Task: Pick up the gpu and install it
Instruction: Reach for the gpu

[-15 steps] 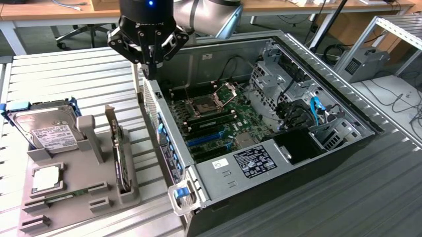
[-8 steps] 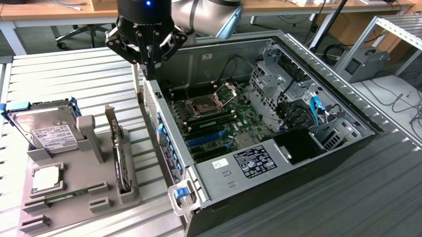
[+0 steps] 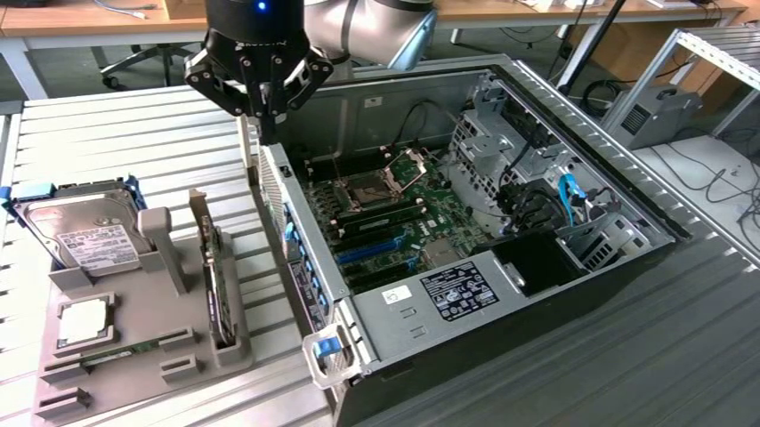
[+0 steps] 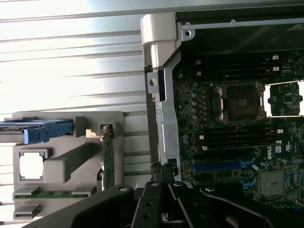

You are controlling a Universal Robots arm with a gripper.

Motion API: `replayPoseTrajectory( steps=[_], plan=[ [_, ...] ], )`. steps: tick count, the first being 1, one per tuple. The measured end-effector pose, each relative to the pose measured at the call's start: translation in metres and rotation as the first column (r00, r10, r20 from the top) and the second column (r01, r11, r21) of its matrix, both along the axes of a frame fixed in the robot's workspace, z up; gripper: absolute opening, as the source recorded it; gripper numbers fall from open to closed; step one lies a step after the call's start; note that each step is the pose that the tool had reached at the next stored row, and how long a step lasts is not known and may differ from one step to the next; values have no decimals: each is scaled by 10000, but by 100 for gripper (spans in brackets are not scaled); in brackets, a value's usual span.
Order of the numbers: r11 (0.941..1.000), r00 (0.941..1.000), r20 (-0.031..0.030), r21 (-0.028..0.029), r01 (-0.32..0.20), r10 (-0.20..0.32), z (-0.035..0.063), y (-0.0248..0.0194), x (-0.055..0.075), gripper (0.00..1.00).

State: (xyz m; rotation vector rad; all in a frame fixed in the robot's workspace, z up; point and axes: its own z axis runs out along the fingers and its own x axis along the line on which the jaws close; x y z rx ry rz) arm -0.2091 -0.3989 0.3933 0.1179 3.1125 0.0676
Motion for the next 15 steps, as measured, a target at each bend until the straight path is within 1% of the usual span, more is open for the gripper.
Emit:
replayPoseTrajectory(
  steps=[15],
  plan=[
    [10000, 10000, 0, 0, 0, 0, 0, 0, -69, 11]
  ],
)
